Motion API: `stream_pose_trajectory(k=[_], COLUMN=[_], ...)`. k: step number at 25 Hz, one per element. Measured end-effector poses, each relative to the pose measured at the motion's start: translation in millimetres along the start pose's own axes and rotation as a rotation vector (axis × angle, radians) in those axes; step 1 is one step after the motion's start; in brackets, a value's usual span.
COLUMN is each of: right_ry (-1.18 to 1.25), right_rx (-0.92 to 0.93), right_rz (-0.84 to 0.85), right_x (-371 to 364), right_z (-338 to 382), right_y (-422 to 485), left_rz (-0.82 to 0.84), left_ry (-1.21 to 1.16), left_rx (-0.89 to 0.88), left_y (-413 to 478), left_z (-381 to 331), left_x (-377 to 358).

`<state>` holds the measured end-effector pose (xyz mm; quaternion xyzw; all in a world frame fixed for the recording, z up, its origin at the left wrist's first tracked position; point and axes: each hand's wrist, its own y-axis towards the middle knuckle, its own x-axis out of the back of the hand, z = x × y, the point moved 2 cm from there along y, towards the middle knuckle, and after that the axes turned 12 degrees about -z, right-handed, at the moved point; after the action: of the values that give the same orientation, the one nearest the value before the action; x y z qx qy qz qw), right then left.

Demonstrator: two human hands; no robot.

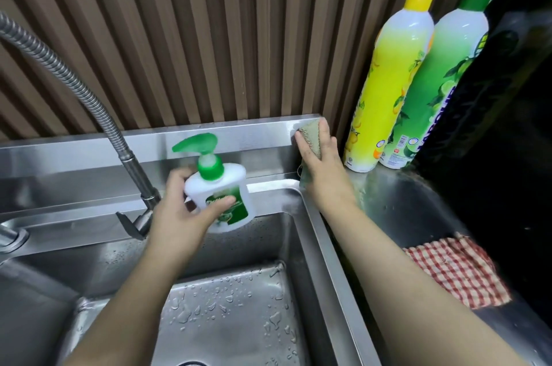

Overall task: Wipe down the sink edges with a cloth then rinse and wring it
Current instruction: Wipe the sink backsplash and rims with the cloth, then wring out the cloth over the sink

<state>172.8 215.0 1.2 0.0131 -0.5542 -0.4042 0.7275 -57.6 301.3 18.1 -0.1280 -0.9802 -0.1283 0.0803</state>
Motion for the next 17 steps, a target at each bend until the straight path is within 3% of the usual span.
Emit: stream_pose_trajectory(k=[4,10,15,17], right_ry=[0.144,-0.049,0.021,0.087], right_rx=[-0.064,0.031,0.044,0.042], right_rz=[0.009,0.16,0.142,0.107], right_x=[14.2,-5.0,7.7,19.5], right_z=[-2.5,-6.3,-10.1,-9.1], right_y=[-24.4,-42.9,-75.5,-101.5], left_rz=[0.062,0.145,0.148,0.079], left_ry=[0.064,0.09,-0.002,-0.053], left_rx=[-0.015,0.028,0.049,0.064], left_y=[23.1,41.8,29.3,18.8], left_z=[-6.0,5.5,4.9,3.6], left_x=[-30.1,-48.9,-45.7,-35.8])
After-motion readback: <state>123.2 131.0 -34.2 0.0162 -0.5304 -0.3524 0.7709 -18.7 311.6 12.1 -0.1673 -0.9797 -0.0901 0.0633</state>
